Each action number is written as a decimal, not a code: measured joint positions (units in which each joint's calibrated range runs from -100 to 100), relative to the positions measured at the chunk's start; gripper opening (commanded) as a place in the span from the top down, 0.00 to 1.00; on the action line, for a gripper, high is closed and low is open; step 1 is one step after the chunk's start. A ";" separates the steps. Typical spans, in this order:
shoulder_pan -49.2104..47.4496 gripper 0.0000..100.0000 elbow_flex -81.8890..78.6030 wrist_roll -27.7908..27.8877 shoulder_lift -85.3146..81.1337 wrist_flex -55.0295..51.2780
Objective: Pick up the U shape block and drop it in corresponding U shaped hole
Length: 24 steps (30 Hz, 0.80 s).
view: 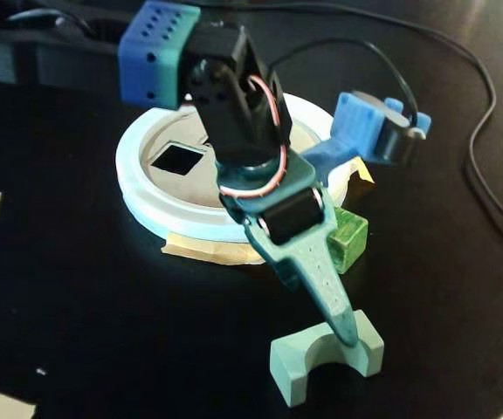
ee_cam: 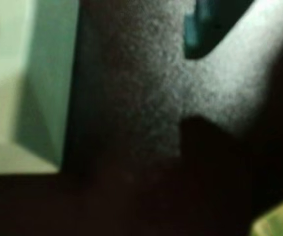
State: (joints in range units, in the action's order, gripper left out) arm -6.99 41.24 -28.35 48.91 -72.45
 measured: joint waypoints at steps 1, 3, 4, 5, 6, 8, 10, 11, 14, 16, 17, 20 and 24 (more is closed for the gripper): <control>0.00 0.00 0.00 0.00 0.09 0.00; 0.00 0.00 1.17 0.00 1.43 0.10; 0.00 0.00 1.37 0.00 1.87 0.10; 0.00 0.00 1.46 0.00 2.14 0.10; 0.00 0.00 1.66 0.00 2.14 0.10; 0.00 0.00 1.76 0.00 2.14 0.10; 0.00 0.00 1.76 0.00 2.14 0.10; 0.00 0.00 1.76 0.00 2.14 0.10; 0.00 0.00 1.76 0.00 2.14 0.68; 0.00 0.00 1.76 0.00 2.14 2.04; 0.00 0.00 1.76 0.00 2.14 2.13; 0.00 0.00 1.76 0.00 2.14 2.13; 0.00 0.08 1.76 0.00 2.14 2.13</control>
State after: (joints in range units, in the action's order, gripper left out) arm -6.99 43.00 -28.35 51.05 -70.32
